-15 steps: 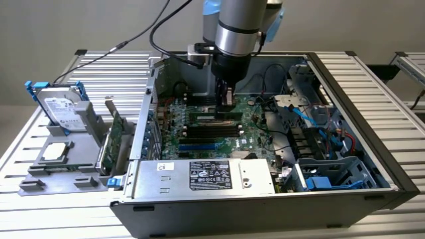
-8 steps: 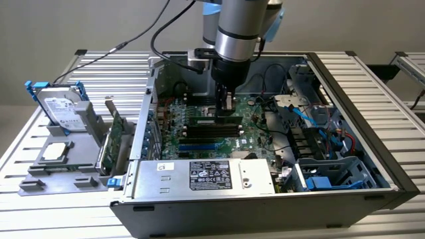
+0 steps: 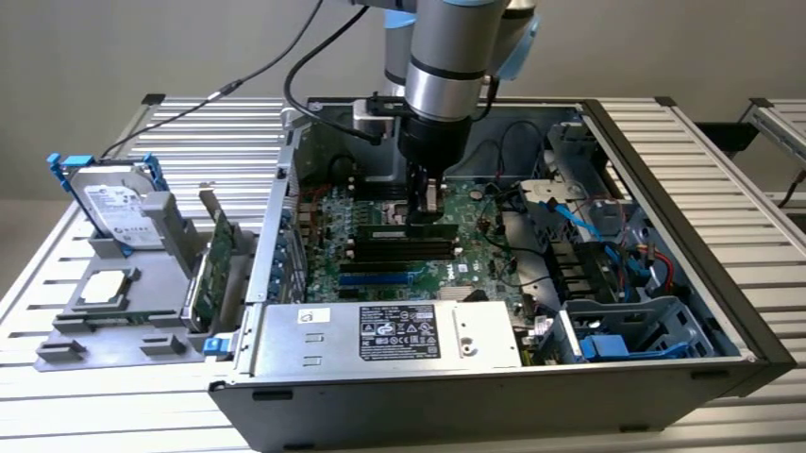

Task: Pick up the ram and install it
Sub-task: 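Insert the ram into the slot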

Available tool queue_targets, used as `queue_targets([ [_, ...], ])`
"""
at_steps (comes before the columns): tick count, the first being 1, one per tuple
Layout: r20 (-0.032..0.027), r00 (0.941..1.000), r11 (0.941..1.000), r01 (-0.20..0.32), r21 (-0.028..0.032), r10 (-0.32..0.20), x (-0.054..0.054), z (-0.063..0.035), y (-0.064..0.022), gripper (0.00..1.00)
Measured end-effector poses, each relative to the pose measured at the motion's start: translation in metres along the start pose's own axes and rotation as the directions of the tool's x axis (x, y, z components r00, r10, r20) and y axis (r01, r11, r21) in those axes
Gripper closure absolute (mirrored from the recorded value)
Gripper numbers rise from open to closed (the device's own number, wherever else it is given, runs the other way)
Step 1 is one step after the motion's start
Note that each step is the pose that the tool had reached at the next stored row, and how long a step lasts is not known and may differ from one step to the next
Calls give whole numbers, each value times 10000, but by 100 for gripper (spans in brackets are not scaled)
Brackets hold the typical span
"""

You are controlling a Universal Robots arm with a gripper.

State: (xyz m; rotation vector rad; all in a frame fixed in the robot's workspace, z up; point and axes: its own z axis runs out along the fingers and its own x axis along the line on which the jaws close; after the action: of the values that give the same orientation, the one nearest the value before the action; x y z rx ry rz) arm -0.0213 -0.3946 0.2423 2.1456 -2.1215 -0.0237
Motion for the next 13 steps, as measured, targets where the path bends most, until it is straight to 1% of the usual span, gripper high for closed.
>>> queue_targets([
  [1,1,10000,10000,2,-38,-2,2,1,-4,86],
  [2,3,10000,10000,2,-44,-2,1,7,-5,86],
  [5,0,10000,10000,2,-45,-2,-2,57,-10,86],
  [8,-5,10000,10000,1,-47,-1,-2,62,-10,86],
  [10,0,10000,10000,3,-42,-3,-3,70,-9,86],
  [13,-5,10000,10000,-1,0,1,-4,83,4,86],
])
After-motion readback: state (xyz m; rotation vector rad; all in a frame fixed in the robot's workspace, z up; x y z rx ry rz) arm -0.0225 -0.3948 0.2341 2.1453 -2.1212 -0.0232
